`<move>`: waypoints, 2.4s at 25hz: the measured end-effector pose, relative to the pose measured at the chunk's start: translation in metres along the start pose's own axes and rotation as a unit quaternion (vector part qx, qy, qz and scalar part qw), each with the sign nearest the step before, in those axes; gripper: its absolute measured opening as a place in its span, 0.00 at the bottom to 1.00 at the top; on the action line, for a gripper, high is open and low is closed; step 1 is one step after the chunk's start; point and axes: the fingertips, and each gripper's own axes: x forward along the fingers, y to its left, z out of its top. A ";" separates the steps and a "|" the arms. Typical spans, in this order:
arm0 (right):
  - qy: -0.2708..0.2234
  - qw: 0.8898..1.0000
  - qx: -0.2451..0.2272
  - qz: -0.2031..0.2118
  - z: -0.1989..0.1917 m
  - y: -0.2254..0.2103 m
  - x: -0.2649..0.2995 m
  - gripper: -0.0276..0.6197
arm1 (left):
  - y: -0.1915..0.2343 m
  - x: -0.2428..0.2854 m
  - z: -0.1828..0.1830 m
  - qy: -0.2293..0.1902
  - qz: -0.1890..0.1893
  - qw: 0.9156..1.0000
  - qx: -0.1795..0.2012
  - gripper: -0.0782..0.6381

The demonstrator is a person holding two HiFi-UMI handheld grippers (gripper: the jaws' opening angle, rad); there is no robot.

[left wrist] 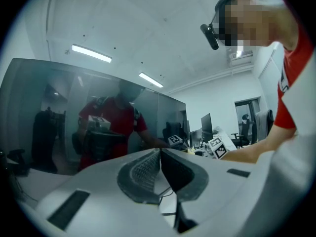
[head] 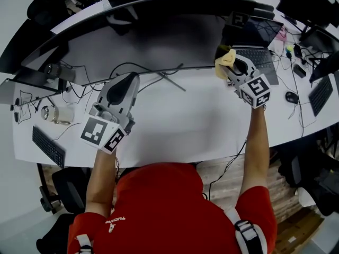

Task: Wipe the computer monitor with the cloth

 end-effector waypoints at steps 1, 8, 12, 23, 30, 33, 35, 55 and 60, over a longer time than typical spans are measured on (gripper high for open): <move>0.004 1.000 0.003 0.000 -0.007 0.001 0.002 0.28 | 0.001 0.000 -0.002 0.002 0.001 1.000 0.000 0.13; 0.019 0.999 0.033 -0.015 -0.047 0.005 0.011 0.28 | 0.008 -0.005 -0.012 0.016 0.008 1.000 0.001 0.13; 0.005 0.996 0.081 -0.025 -0.058 0.007 0.014 0.28 | 0.013 -0.009 -0.017 0.021 0.011 1.000 -0.001 0.13; -0.086 0.945 0.313 -0.034 -0.071 0.012 0.021 0.33 | 0.023 -0.018 -0.027 0.029 0.019 0.999 -0.010 0.13; -0.103 0.913 0.382 -0.099 -0.072 0.019 0.024 0.36 | 0.032 -0.023 -0.031 0.024 0.018 0.999 -0.018 0.13; -0.115 0.894 0.414 -0.126 -0.073 0.024 0.026 0.36 | 0.034 -0.024 -0.034 0.023 0.014 0.999 -0.023 0.13; -0.128 0.883 0.433 -0.128 -0.072 0.031 0.031 0.35 | 0.037 -0.027 -0.035 0.022 0.011 0.999 -0.025 0.13; -0.123 0.874 0.466 -0.064 -0.020 0.153 0.147 0.33 | 0.126 -0.123 -0.045 0.002 0.043 0.997 -0.057 0.13; -0.119 0.873 0.470 -0.047 -0.005 0.182 0.174 0.33 | 0.148 -0.147 -0.048 0.000 0.053 0.997 -0.063 0.13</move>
